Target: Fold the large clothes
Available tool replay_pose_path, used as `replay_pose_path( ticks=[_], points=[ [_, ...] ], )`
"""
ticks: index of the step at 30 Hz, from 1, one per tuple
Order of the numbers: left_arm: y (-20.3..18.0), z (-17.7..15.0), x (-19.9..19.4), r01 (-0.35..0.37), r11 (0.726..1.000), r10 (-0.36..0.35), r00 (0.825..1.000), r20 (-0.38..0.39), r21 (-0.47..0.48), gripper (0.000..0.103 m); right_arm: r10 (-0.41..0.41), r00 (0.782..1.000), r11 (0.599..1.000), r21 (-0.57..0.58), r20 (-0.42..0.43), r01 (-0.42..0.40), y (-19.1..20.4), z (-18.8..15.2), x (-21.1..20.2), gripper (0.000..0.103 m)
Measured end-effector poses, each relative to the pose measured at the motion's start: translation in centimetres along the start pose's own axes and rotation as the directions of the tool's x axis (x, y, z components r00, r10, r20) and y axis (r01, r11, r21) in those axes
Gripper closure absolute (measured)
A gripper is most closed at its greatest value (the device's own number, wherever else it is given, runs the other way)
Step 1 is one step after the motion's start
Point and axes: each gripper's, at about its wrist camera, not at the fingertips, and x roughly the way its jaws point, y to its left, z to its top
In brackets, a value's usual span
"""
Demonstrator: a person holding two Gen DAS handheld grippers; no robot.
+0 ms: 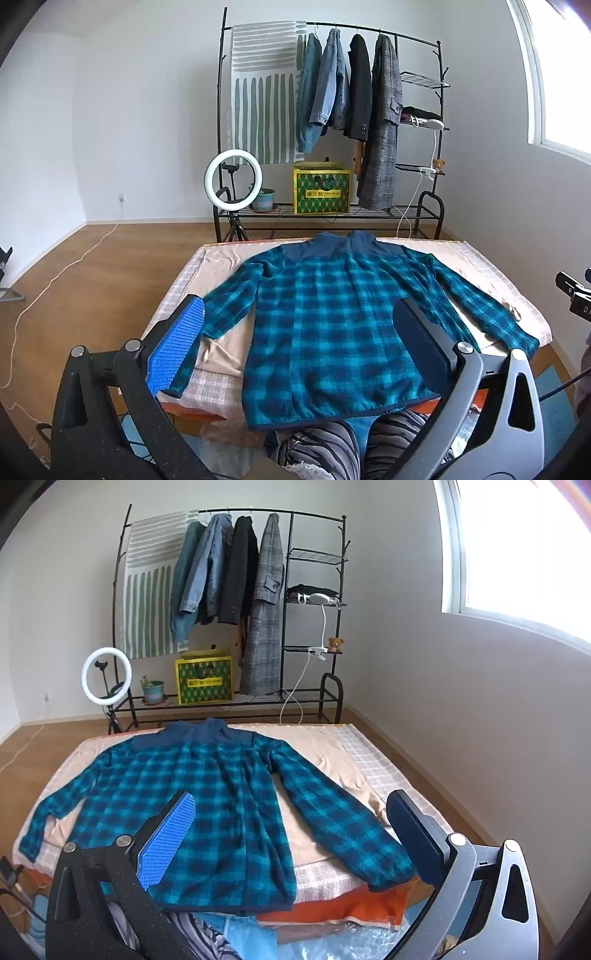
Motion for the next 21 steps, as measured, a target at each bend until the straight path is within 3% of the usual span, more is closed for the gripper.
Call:
replay_pose_path(
  ticks=[21],
  points=[
    [-0.76, 0.09, -0.01, -0.001, 1.000, 0.001, 1.000, 0.004, -0.007, 0.000, 0.033, 0.999, 0.999, -0.007, 0.030, -0.033, 0.76, 0.77, -0.61, 0.000]
  ],
)
